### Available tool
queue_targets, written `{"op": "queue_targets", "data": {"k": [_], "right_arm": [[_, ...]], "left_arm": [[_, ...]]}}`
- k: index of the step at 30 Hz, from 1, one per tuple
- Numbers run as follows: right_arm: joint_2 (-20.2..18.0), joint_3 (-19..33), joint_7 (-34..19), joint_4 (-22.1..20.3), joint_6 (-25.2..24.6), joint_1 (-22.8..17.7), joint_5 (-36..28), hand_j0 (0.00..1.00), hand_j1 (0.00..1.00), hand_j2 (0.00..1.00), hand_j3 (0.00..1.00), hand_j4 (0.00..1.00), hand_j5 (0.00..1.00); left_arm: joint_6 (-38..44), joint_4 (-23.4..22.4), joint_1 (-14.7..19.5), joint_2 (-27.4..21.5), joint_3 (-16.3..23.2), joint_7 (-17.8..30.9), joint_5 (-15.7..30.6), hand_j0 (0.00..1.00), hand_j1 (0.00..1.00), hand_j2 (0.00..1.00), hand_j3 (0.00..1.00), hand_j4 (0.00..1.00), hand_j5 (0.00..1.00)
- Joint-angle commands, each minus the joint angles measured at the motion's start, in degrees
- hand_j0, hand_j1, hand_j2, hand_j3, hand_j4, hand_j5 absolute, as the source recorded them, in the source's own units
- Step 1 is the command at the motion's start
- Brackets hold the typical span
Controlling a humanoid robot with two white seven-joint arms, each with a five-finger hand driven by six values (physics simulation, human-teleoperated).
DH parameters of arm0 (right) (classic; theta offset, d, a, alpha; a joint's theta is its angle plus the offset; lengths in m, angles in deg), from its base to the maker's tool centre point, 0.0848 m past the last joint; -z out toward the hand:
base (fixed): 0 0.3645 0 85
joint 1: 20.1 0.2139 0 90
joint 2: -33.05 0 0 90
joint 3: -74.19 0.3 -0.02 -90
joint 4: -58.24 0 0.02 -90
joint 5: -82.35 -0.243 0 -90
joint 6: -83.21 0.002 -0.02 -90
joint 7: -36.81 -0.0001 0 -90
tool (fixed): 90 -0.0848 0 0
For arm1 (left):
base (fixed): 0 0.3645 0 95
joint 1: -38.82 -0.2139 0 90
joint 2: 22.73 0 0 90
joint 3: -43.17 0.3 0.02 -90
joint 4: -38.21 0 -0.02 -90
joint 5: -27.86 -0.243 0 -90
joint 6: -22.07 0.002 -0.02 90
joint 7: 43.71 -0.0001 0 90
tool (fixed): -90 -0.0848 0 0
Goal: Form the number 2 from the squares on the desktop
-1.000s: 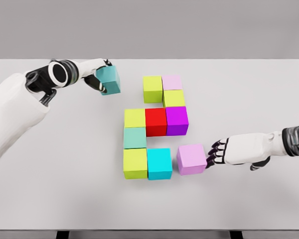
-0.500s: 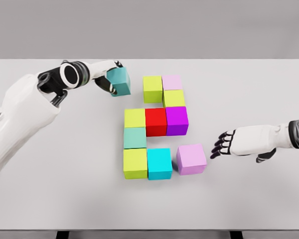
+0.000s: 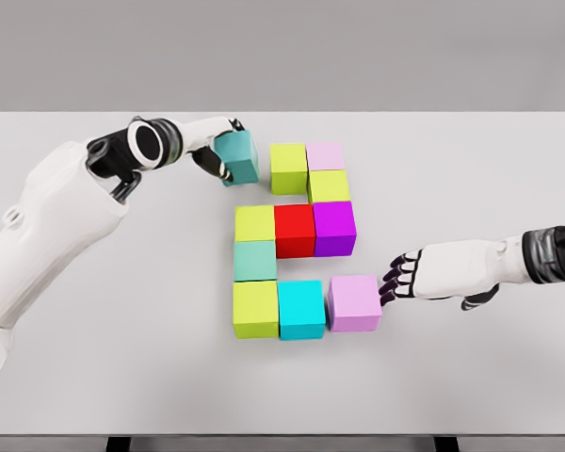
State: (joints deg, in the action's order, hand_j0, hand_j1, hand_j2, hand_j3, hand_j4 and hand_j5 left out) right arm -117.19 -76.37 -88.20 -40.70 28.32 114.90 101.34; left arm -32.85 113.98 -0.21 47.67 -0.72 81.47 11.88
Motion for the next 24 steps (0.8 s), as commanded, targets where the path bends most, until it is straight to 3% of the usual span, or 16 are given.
{"op": "queue_targets", "data": {"k": [1,8,20,23,24], "right_arm": [[0.30,0.01,0.02,-0.11,-0.12,0.00,-0.19,1.00,1.00,1.00,1.00,1.00,1.00],[0.57,0.10,0.02,-0.90,-0.12,0.09,-0.19,1.00,1.00,1.00,1.00,1.00,1.00],[-0.84,2.73,0.02,1.30,-0.12,0.00,-1.59,1.00,1.00,1.00,1.00,1.00,1.00],[-2.16,11.25,0.02,4.98,-0.12,-0.79,-11.16,1.00,1.00,1.00,1.00,1.00,1.00],[-2.33,16.26,0.02,6.13,-0.12,-3.15,-16.87,1.00,1.00,1.00,1.00,1.00,1.00]], "left_arm": [[-0.08,-0.71,0.00,0.35,0.29,-0.18,-0.11,0.46,0.46,0.46,0.46,0.46,0.46],[-0.08,-0.80,0.00,0.79,0.82,-0.18,-0.20,0.46,0.46,0.46,0.46,0.46,0.46],[-0.08,-2.55,0.09,1.40,0.82,-0.18,-0.46,0.47,0.47,0.47,0.47,0.47,0.47],[-0.08,-2.82,0.09,2.02,0.82,-0.18,-0.55,0.47,0.47,0.47,0.47,0.47,0.47],[-0.08,-2.82,0.09,2.02,0.82,-0.18,-0.55,0.47,0.47,0.47,0.47,0.47,0.47]]}}
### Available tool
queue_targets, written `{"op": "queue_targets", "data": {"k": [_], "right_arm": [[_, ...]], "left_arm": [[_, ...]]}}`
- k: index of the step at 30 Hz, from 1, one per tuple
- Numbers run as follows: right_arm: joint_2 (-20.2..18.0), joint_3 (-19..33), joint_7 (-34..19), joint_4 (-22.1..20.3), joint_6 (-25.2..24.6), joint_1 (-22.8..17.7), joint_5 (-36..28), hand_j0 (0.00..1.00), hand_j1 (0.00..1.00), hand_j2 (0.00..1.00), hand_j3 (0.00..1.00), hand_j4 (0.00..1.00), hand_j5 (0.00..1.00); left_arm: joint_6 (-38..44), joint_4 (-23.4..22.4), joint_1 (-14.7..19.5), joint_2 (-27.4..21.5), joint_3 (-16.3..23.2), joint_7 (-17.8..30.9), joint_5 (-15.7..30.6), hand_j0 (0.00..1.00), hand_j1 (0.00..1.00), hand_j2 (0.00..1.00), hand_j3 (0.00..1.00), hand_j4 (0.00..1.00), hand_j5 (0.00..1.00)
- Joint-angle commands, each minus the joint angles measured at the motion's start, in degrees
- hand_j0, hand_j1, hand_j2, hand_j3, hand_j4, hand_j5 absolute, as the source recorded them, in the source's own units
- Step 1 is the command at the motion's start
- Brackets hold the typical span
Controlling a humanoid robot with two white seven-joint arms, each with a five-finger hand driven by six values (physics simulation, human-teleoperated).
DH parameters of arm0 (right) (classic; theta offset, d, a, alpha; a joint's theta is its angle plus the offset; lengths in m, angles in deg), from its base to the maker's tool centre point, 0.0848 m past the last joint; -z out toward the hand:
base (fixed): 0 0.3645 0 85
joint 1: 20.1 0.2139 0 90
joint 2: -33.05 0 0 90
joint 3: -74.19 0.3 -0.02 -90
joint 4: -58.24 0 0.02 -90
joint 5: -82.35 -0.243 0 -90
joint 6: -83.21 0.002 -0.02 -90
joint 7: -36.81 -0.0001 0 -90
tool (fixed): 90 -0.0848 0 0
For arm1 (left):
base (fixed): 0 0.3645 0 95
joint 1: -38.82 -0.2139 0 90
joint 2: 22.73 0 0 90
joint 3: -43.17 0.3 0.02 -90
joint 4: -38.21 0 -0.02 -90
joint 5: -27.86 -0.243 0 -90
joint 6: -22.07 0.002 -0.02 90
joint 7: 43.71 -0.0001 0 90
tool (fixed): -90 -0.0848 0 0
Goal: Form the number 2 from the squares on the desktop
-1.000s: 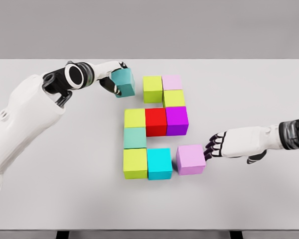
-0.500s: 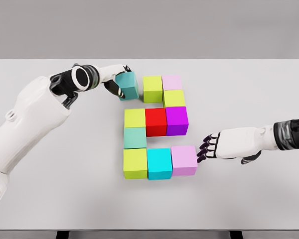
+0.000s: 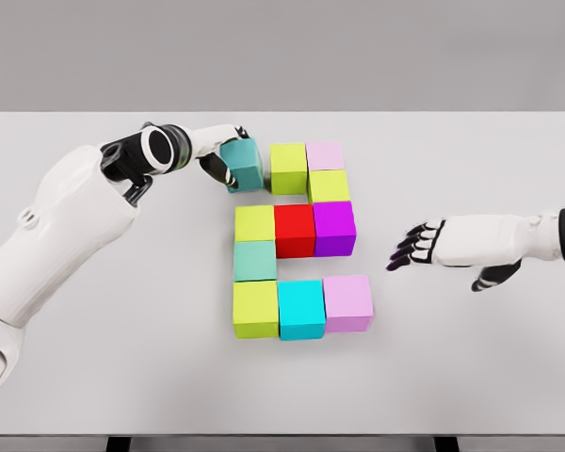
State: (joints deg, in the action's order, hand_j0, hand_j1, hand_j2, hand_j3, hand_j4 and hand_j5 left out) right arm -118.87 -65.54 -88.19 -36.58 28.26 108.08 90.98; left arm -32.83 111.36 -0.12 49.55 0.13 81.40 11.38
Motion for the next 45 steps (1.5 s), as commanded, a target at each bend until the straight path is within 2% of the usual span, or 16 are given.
{"op": "queue_targets", "data": {"k": [1,3,5,10,12,13,15,16,17,19,22,25,26,28,30,45], "right_arm": [[-0.30,12.53,0.00,3.06,-0.06,-0.82,-12.49,1.00,1.00,1.00,1.00,1.00,1.00],[0.32,28.71,0.00,3.06,-0.06,-9.87,-18.73,1.00,1.00,1.00,1.00,1.00,1.00],[0.49,35.31,0.00,3.32,-0.06,-14.54,-21.29,1.00,1.00,1.00,1.00,1.00,1.00],[4.18,36.63,0.00,5.96,-0.06,-16.12,-22.61,1.00,1.00,1.00,1.00,1.00,1.00],[5.85,39.18,0.00,7.46,-0.06,-16.21,-17.88,1.00,1.00,1.00,1.00,1.00,1.00],[8.04,44.45,0.00,6.75,-0.06,-16.74,-9.43,1.00,1.00,1.00,1.00,1.00,1.00],[16.13,51.21,0.00,5.87,-0.06,-23.50,-8.54,1.00,1.00,1.00,1.00,1.00,1.00],[18.24,52.89,0.00,6.40,-0.06,-24.30,-8.81,1.00,1.00,1.00,1.00,1.00,1.00],[20.09,53.07,0.00,7.89,-0.06,-24.21,-8.98,1.00,1.00,1.00,1.00,1.00,1.00],[20.62,52.46,0.00,9.21,-0.06,-24.82,-9.42,1.00,1.00,1.00,1.00,1.00,1.00],[19.65,52.28,0.00,9.65,-0.06,-25.97,-16.54,1.00,1.00,1.00,1.00,1.00,1.00],[16.75,50.88,0.00,9.83,-0.16,-26.85,-17.16,1.00,1.00,1.00,1.00,1.00,1.00],[16.84,49.74,0.00,10.35,-0.34,-26.41,-17.16,1.00,1.00,1.00,1.00,1.00,1.00],[16.84,49.56,0.00,10.71,-1.31,-26.06,-17.07,1.00,1.00,1.00,1.00,1.00,1.00],[17.19,49.47,0.00,10.62,-1.40,-26.06,-17.07,1.00,1.00,1.00,1.00,1.00,1.00],[17.28,48.33,0.00,9.83,-1.48,-26.05,-16.81,1.00,1.00,1.00,1.00,1.00,1.00]], "left_arm": [[-0.11,-0.20,0.00,0.14,-0.03,-0.10,-0.05,0.47,0.47,0.47,0.47,0.47,0.47],[-0.11,-0.20,0.00,0.22,-0.03,-0.10,-0.05,0.47,0.47,0.47,0.47,0.47,0.47],[-0.11,-0.20,0.00,0.31,-0.03,-0.10,-0.14,0.48,0.48,0.48,0.48,0.48,0.48],[-0.11,-0.29,0.17,0.66,-0.03,-0.10,-0.40,0.48,0.48,0.48,0.48,0.48,0.48],[-0.11,-0.81,0.18,0.75,-0.03,-0.10,-0.31,0.48,0.48,0.48,0.48,0.48,0.48],[-0.11,-2.48,0.44,1.45,-0.03,-0.10,-0.40,0.48,0.48,0.48,0.48,0.48,0.48],[-0.11,-2.75,0.44,1.54,-0.03,-0.10,-0.40,0.48,0.48,0.48,0.48,0.48,0.48],[-0.11,-2.75,0.44,1.54,-0.03,-0.10,-0.40,0.48,0.48,0.48,0.48,0.48,0.48],[-0.11,-2.75,0.35,1.54,-0.03,-0.10,-0.40,0.48,0.48,0.48,0.48,0.48,0.48],[-0.11,-2.75,0.44,1.54,-0.03,-0.10,-0.40,0.48,0.48,0.48,0.48,0.48,0.48],[-0.11,-2.75,0.44,1.63,-0.03,-0.10,-0.40,0.48,0.48,0.48,0.48,0.48,0.48],[-0.11,-2.75,0.44,1.63,-0.03,-0.10,-0.40,0.49,0.49,0.49,0.49,0.49,0.49],[-0.11,-2.75,0.53,1.63,-0.03,-0.10,-0.40,0.52,0.52,0.52,0.52,0.52,0.52],[-0.11,-2.75,0.53,1.63,-0.03,-0.10,-0.40,0.73,0.73,0.73,0.73,0.73,0.73],[-0.11,-2.75,0.53,1.63,-0.03,-0.10,-0.40,0.86,0.86,0.86,0.86,0.86,0.86],[-0.11,-2.84,0.44,2.07,-0.03,-0.10,-0.93,0.88,0.88,0.88,0.88,0.88,0.88]]}}
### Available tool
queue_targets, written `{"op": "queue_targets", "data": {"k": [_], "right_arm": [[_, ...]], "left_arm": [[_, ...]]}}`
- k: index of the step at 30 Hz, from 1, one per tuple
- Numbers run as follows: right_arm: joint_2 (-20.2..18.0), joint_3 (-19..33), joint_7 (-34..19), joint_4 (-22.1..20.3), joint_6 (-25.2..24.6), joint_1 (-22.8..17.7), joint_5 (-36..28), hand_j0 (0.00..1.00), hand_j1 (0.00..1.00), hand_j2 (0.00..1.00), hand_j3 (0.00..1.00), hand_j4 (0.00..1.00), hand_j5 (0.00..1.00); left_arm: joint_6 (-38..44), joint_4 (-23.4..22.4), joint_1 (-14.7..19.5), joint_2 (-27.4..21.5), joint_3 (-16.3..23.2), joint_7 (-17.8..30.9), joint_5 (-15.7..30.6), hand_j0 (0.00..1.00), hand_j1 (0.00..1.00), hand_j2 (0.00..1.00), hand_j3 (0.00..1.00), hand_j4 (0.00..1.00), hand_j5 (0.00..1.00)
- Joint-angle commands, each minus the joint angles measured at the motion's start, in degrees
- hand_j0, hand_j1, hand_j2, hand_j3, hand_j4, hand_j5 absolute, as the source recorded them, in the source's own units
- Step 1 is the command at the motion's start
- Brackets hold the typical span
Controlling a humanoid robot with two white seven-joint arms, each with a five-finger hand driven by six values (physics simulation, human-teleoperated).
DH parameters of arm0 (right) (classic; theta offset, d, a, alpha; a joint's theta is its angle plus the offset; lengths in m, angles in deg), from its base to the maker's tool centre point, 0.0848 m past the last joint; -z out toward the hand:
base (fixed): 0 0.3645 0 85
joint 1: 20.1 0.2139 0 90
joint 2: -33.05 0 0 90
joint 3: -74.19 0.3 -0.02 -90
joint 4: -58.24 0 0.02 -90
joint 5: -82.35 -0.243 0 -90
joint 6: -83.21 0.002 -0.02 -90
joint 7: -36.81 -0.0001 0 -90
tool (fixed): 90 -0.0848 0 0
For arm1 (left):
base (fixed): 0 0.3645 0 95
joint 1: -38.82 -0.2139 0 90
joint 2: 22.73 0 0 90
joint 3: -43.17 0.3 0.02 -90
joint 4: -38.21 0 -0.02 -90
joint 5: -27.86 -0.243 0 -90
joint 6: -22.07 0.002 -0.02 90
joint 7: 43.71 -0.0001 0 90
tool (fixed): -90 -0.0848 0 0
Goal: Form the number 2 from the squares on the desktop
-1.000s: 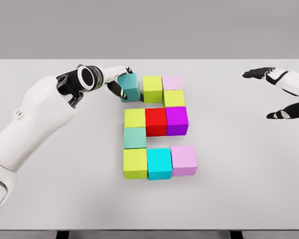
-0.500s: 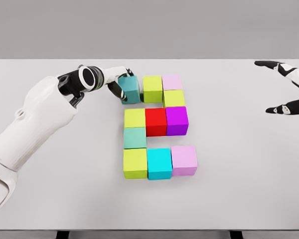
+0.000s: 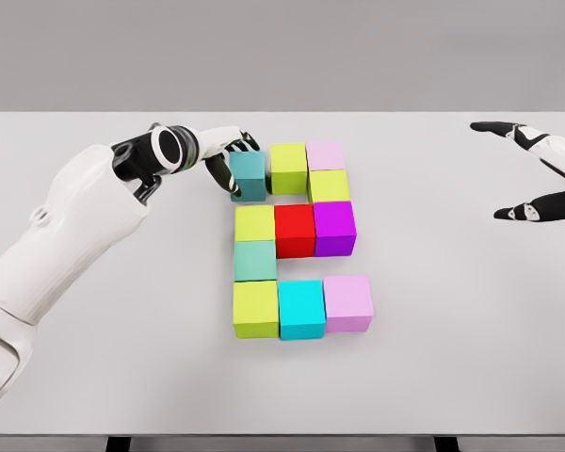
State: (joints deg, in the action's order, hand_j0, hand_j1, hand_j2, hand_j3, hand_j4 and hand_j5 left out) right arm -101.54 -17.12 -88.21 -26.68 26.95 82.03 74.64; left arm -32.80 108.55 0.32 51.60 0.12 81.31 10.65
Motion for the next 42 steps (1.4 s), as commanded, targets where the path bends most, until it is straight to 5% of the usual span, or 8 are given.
{"op": "queue_targets", "data": {"k": [1,12,42], "right_arm": [[-0.05,-0.09,0.03,-0.07,-0.17,0.00,-0.46,1.00,1.00,1.00,1.00,1.00,1.00],[-0.23,-0.01,0.03,-0.07,-0.17,0.00,-0.38,1.00,1.00,1.00,1.00,1.00,1.00],[-0.58,-0.01,0.03,-0.86,0.10,-0.09,-0.38,1.00,1.00,1.00,1.00,1.00,1.00]], "left_arm": [[-0.14,-0.02,0.00,0.02,-0.02,-0.01,-0.20,0.88,0.88,0.88,0.88,0.88,0.88],[-0.14,-0.73,0.09,0.99,-0.37,-0.01,-1.95,0.99,0.99,0.99,0.99,0.99,0.99],[-0.14,-4.15,0.00,5.12,-2.04,-0.01,-8.72,0.99,0.99,0.99,0.99,0.99,0.99]]}}
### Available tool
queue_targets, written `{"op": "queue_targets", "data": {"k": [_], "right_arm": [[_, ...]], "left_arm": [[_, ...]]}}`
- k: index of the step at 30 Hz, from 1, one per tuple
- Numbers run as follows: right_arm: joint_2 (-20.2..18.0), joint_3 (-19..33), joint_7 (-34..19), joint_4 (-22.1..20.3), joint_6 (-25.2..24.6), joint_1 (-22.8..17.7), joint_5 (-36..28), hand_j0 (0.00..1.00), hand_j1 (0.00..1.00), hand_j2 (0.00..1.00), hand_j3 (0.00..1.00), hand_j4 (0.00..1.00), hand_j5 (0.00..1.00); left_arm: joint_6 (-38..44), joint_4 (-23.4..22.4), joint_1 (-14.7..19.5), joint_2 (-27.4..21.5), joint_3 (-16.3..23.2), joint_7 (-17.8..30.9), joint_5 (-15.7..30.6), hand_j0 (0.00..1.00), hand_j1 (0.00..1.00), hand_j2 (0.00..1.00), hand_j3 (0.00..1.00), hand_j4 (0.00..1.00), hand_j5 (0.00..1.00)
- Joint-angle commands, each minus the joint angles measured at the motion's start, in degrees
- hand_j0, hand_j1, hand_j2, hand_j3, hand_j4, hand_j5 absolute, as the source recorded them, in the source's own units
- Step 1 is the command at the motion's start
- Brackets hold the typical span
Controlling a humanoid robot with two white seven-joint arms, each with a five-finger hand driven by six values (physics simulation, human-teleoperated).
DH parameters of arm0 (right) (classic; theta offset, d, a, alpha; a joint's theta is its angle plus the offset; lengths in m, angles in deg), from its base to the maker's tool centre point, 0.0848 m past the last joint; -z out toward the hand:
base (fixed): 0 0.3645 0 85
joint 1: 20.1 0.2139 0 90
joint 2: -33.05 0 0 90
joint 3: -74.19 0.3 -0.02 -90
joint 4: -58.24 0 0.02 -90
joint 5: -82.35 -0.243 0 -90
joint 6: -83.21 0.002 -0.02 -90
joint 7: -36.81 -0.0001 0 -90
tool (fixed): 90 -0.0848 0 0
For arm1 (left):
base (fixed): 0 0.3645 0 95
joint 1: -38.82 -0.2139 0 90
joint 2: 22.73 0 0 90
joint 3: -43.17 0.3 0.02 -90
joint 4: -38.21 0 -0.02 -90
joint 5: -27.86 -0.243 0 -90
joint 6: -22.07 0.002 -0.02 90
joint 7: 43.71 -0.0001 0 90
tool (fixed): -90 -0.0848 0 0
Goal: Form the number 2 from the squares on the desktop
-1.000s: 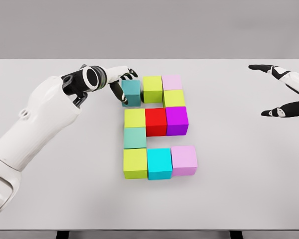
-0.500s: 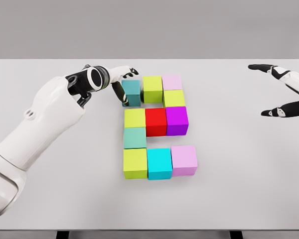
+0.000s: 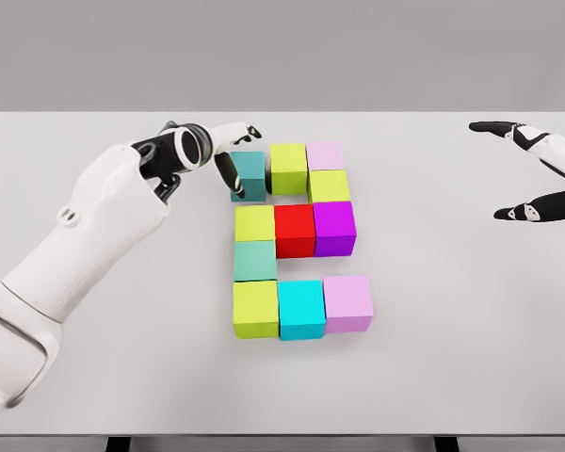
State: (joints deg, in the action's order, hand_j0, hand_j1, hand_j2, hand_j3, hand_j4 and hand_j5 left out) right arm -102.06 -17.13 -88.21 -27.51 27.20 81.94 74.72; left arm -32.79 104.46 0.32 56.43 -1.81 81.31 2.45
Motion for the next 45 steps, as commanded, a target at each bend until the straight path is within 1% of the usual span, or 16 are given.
{"op": "queue_targets", "data": {"k": [1,8,11,17,39,45], "right_arm": [[-0.06,0.00,0.03,0.06,-0.16,0.00,-0.46,1.00,1.00,1.00,1.00,1.00,1.00],[0.20,0.00,0.03,-0.03,-0.16,0.09,-0.46,1.00,1.00,1.00,1.00,1.00,1.00],[0.20,0.00,0.03,-0.03,-0.16,0.00,-0.46,1.00,1.00,1.00,1.00,1.00,1.00],[0.02,0.09,0.03,-0.03,-0.16,0.09,-0.46,1.00,1.00,1.00,1.00,1.00,1.00],[-0.06,0.09,0.03,0.15,-0.24,0.00,-0.37,1.00,1.00,1.00,1.00,1.00,1.00],[0.46,0.09,0.03,0.06,-0.24,0.00,-0.28,1.00,1.00,1.00,1.00,1.00,1.00]], "left_arm": [[-0.15,0.02,0.00,0.47,-0.11,-0.02,-0.52,0.99,0.99,0.99,0.99,0.99,0.99],[-0.15,0.90,-0.09,0.47,-0.11,-0.02,-0.61,0.98,0.98,0.98,0.98,0.98,0.98],[-0.15,0.82,-0.44,1.17,-1.07,-0.02,-3.68,0.97,0.97,0.97,0.97,0.97,0.97],[-0.15,0.73,-0.53,1.61,-1.16,-0.02,-5.09,0.96,0.96,0.96,0.96,0.96,0.96],[-0.15,0.46,-0.53,2.23,-1.25,-0.02,-5.71,0.95,0.95,0.95,0.95,0.95,0.95],[-0.15,0.46,-0.53,2.23,-1.34,-0.02,-5.97,0.95,0.95,0.95,0.95,0.95,0.95]]}}
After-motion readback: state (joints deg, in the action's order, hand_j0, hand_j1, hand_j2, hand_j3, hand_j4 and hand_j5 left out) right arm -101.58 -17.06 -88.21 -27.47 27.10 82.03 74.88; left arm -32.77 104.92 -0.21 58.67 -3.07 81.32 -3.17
